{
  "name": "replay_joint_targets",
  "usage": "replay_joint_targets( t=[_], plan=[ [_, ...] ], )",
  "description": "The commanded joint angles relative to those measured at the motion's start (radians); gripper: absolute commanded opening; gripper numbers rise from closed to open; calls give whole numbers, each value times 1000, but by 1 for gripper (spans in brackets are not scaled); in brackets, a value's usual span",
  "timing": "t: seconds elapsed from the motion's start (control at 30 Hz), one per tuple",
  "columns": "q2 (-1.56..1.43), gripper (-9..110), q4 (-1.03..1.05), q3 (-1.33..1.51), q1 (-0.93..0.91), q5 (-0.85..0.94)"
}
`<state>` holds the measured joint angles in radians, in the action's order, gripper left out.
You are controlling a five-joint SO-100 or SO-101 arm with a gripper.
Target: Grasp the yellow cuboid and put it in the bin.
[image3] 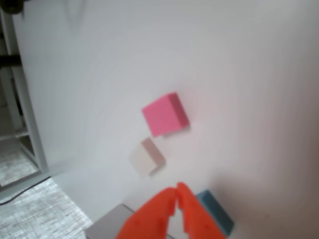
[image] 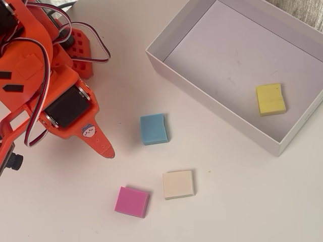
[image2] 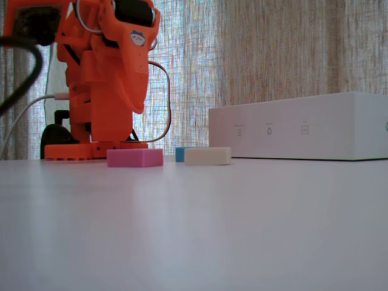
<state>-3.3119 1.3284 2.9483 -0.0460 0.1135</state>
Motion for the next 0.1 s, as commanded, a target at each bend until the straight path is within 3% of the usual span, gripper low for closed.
replay_joint_targets(
  t=[0.0,0.07],
  plan=[
    [3,-8,2,-3,2,2],
    [3,-8,2,-3,2,2]
  ],
)
